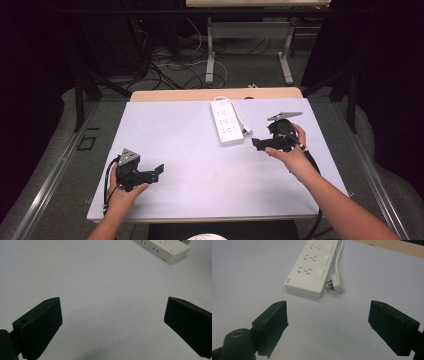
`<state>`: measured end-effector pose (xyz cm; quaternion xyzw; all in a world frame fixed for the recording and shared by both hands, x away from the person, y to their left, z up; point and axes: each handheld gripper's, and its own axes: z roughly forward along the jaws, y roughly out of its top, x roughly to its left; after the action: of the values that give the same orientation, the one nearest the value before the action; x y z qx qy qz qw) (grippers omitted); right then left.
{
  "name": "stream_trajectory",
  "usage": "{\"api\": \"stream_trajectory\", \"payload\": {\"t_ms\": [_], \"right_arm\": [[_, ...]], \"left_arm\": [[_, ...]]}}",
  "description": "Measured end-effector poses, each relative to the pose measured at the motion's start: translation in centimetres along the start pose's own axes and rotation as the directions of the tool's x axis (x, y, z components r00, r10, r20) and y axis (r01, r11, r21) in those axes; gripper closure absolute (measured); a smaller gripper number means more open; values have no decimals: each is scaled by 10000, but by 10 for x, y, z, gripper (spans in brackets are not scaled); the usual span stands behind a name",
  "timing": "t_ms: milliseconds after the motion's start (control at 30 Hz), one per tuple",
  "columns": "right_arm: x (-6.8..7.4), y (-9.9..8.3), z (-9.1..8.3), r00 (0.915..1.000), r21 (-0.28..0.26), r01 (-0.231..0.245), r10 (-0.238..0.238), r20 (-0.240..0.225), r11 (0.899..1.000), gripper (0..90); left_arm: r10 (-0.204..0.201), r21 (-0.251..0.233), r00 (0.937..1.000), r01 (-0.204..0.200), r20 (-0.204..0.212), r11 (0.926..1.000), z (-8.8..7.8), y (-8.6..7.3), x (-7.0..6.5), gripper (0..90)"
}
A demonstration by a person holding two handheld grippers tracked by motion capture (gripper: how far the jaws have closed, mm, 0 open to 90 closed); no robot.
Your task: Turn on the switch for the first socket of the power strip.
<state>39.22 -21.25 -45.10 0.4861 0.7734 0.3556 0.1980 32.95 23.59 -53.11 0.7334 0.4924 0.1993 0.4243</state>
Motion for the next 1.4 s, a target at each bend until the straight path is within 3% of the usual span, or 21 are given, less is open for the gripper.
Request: {"api": "stream_trajectory", "payload": {"t_ms": [300, 333, 400, 633, 900, 1400], "right_arm": [[0, 16, -3, 9998, 62, 162, -163, 114, 9998, 170], [-1, 18, -2, 9995, 166, 317, -317, 50, 9994, 224], [-2, 20, -3, 9991, 184, 415, -415, 1, 9990, 241], [-6, 29, -2, 9972, -197, 736, -738, -75, 9971, 285], [-9, 41, -3, 9967, -441, 809, -806, 89, 9957, 309], [-14, 61, 4, 9970, -268, 748, -743, 205, 9968, 385]], "left_arm": [[-14, 16, 10000, 14, 36, 10000, 1, 0, 0, 19], [-14, 17, 10000, 14, 42, 10000, 1, 0, 0, 19], [-7, 68, 10000, 7, 59, 10000, 1, 0, 0, 19], [-37, 124, 10000, 36, 52, 9999, 1, -1, 1, 19], [-58, 185, 9999, 57, 90, 9998, 2, -1, 1, 20], [-53, 197, 9999, 51, 101, 9998, 2, -1, 2, 20]]}}
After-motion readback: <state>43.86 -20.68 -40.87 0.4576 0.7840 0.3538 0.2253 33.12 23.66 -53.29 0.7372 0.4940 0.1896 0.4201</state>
